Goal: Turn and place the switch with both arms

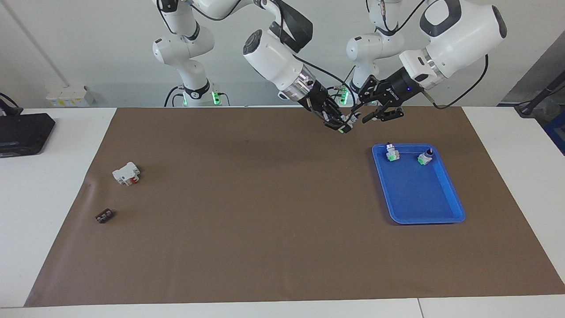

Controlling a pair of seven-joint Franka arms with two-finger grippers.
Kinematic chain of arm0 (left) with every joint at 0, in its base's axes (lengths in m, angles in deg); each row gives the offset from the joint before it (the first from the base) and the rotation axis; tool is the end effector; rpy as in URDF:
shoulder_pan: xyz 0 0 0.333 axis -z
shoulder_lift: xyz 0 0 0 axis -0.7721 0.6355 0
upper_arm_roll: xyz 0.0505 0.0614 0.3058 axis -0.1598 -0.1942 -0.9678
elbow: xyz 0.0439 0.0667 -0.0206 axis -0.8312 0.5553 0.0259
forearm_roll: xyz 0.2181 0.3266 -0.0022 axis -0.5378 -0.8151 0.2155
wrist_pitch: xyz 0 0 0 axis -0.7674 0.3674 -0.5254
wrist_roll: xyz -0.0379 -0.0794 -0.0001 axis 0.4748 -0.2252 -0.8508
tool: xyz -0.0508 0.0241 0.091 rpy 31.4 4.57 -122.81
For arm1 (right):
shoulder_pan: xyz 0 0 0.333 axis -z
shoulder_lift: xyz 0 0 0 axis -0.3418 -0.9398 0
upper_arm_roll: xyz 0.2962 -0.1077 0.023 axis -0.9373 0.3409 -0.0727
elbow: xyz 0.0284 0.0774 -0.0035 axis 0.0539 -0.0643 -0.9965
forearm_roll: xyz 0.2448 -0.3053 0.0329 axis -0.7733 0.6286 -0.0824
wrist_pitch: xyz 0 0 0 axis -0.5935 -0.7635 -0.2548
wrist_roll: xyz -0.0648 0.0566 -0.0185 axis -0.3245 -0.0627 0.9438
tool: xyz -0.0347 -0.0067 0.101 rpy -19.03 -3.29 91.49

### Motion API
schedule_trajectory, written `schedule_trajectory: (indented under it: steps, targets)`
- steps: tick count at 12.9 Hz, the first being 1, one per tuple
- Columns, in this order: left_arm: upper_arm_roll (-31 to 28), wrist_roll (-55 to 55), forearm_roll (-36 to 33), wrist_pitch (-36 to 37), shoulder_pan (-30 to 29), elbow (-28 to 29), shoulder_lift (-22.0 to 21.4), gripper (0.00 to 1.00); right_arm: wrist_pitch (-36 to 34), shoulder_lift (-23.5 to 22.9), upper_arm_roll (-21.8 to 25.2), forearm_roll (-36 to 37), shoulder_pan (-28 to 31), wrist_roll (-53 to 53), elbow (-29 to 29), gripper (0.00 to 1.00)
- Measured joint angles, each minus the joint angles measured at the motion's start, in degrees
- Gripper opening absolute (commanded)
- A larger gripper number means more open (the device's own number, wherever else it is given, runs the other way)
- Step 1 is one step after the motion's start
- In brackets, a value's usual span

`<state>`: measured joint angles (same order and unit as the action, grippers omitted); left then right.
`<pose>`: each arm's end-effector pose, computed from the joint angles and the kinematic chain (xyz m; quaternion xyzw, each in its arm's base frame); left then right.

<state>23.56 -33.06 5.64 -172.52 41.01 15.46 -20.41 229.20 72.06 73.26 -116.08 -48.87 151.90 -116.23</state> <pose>0.5182 -0.1426 0.5967 0.9203 -0.2220 0.0424 0.3193 0.5096 0.4428 0.5255 -0.6481 0.6373 0.2052 0.3629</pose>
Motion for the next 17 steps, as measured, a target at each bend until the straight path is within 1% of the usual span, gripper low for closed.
schedule_trajectory:
  steps: [6,9,12,14,15,17]
  targets:
    - [0.06,0.0,0.05,-1.4,0.11,0.0,0.0,0.42,0.0,0.0,0.0,0.0,0.0,0.0,0.0,0.0]
    - [0.08,0.0,0.11,-1.64,0.14,0.0,0.0,0.35,0.0,-0.01,0.0,0.0,0.0,0.0,-0.01,0.0]
    - [0.12,0.0,0.34,-1.69,0.19,0.0,-0.02,0.21,0.0,-0.07,0.02,0.0,0.0,0.0,-0.03,0.0]
    - [0.23,0.0,0.59,-1.83,0.25,0.01,-0.09,0.06,0.06,-0.19,0.02,0.0,0.0,0.0,-0.02,0.0]
    - [0.29,-0.06,0.84,-1.83,0.28,0.01,-0.15,0.02,0.06,-0.28,0.02,0.0,0.0,0.0,-0.02,0.0]
    - [0.3,-0.12,0.84,-2.03,0.28,0.01,-0.15,0.0,0.06,-0.28,0.02,0.0,0.0,0.0,0.0,0.0]
